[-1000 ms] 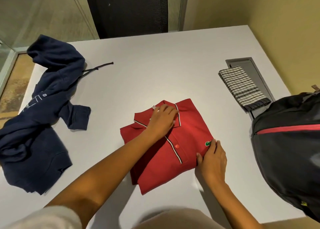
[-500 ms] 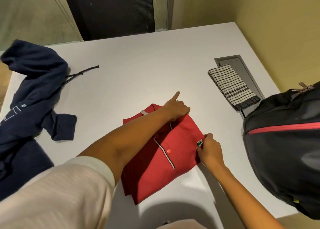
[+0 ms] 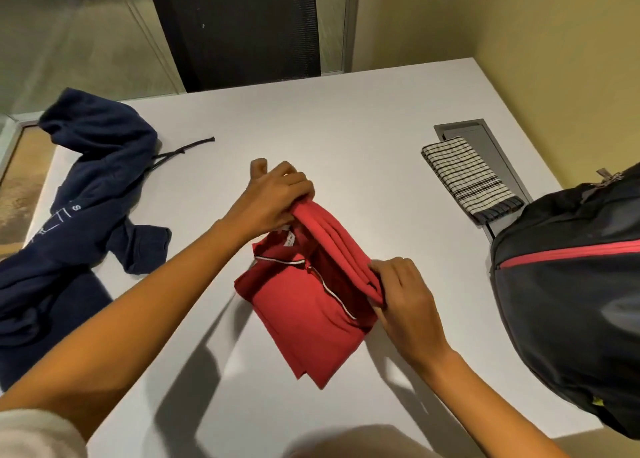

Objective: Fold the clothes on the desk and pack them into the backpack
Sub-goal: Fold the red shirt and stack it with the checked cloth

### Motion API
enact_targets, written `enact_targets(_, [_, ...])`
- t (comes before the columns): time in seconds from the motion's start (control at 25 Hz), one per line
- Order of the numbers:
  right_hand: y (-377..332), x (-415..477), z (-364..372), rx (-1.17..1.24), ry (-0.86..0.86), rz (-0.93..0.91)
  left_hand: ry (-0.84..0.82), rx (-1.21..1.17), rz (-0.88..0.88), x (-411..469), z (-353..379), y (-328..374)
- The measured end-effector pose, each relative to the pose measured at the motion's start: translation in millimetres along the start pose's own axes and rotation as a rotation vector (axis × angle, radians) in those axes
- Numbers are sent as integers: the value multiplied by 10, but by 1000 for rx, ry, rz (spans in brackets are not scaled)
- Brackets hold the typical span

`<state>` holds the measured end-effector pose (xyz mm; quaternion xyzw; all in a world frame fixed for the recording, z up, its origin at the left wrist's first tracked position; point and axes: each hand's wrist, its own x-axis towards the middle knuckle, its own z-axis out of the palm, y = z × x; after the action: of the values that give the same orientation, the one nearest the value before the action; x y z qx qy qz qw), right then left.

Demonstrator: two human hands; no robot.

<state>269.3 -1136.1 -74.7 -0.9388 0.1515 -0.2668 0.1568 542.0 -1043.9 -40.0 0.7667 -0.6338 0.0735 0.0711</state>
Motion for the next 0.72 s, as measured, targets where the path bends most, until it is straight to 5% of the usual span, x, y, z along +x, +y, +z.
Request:
enact_targets(0.16, [-214, -325, 206, 48, -103, -354, -24, 33, -84, -921, -5, 58])
enact_targets(0.44, [-217, -790, 615, 180, -399, -597, -124, -40, -258, -1729, 571, 231])
enact_targets(0.56, [-234, -756, 542, 286, -506, -573, -117, -123, -330, -1742, 623, 263])
enact_targets(0.72, [-302, -459, 563, 259, -312, -357, 52, -306, -331, -1447, 574, 482])
